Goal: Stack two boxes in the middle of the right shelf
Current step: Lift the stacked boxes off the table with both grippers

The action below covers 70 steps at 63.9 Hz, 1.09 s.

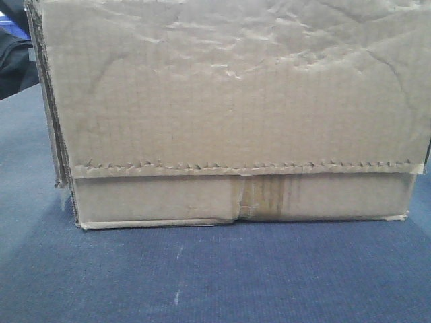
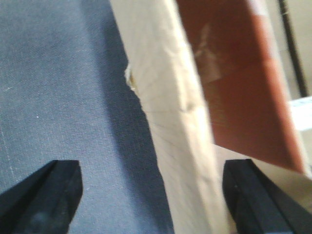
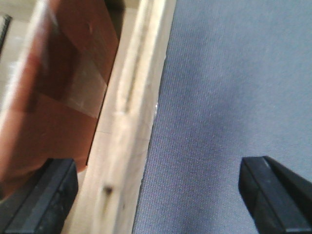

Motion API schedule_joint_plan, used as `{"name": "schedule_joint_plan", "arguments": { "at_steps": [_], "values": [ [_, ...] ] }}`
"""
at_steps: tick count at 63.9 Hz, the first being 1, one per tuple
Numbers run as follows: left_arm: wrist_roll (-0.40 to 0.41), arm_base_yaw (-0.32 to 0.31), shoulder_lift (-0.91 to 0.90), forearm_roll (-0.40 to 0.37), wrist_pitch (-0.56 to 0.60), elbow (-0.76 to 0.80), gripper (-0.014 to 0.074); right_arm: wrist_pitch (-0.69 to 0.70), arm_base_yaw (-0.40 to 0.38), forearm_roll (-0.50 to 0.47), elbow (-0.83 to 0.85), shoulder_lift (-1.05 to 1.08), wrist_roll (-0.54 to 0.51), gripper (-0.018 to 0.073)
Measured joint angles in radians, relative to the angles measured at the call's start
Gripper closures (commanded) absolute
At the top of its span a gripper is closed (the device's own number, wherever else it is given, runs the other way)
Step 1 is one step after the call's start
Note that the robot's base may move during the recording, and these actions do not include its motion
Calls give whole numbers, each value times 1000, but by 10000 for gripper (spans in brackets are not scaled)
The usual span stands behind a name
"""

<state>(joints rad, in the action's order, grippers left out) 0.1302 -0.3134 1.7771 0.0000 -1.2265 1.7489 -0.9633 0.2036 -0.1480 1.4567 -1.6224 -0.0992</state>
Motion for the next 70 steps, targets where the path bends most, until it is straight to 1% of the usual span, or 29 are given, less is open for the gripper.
{"name": "schedule_joint_plan", "arguments": {
  "at_steps": [3,5,7,8,13,14,15,18,19,20,24,39,53,61,70],
  "values": [
    [0,0,4,0,0,0,225,0,0,0,0,-7,0,32],
    [0,0,4,0,0,0,290,0,0,0,0,-10,0,80],
    [0,0,6,0,0,0,367,0,0,0,0,-14,-2,147],
    [0,0,6,0,0,0,419,0,0,0,0,-14,-2,197],
    [0,-2,6,-15,0,0,604,0,0,-3,0,-17,-2,402],
    [0,-1,6,-17,2,0,661,0,0,-3,0,-17,-2,470],
    [0,-3,6,-21,2,0,699,0,0,-12,0,-17,-2,515],
    [3,-4,6,-23,2,0,708,0,5,-29,0,-18,-2,672],
    [4,-4,6,-23,5,0,708,0,5,-33,0,-18,-2,715],
    [4,-4,6,-25,6,0,708,-2,7,-35,0,-18,-4,733],
    [13,-6,8,-20,9,0,708,-6,10,-37,0,-18,-4,716],
    [35,-6,6,-18,10,0,708,-8,10,-39,0,-14,-6,717],
    [45,-6,-42,-22,2,6,708,-32,10,-41,2,58,-6,717],
    [46,-6,-97,-22,-6,60,708,-40,10,-41,34,120,-6,717],
    [46,-6,-162,-15,-9,139,708,-42,10,-41,113,184,-6,717]
  ]
}}
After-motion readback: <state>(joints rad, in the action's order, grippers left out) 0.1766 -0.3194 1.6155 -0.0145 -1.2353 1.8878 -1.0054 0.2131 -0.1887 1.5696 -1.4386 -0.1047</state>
